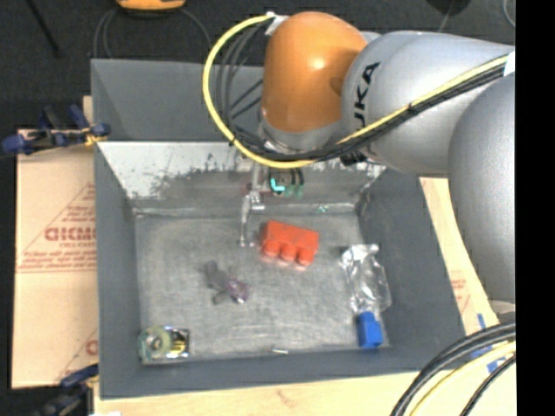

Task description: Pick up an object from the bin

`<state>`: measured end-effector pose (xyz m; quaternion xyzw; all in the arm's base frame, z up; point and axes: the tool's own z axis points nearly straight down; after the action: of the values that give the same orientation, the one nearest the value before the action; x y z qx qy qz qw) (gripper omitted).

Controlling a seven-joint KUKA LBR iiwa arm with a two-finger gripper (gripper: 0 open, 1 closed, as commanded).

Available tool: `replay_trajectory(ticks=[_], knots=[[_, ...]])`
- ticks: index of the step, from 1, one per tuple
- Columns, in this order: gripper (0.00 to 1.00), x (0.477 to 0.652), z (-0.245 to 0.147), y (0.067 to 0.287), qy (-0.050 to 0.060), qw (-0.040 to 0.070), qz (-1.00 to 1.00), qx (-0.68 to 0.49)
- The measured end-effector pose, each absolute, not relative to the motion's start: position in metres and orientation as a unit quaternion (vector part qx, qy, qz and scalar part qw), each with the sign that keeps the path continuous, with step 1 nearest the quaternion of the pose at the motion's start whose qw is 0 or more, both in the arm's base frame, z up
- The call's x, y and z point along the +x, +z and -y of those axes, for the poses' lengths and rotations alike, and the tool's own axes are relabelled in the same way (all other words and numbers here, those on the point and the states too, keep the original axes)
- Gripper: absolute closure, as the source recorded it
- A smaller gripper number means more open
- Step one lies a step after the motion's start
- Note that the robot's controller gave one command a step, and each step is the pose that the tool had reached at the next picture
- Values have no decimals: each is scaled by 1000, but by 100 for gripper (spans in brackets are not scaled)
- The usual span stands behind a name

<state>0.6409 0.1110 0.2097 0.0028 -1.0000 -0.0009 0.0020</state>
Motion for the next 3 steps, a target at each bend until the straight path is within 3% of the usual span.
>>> replay_trajectory(ticks=[1, 2, 3], knots=[[0, 587, -70, 96, 2, 3, 1000, 25], [0, 539, -69, 75, 0, -12, 997, 72], [0, 548, -114, 74, -1, -7, 998, 60]])
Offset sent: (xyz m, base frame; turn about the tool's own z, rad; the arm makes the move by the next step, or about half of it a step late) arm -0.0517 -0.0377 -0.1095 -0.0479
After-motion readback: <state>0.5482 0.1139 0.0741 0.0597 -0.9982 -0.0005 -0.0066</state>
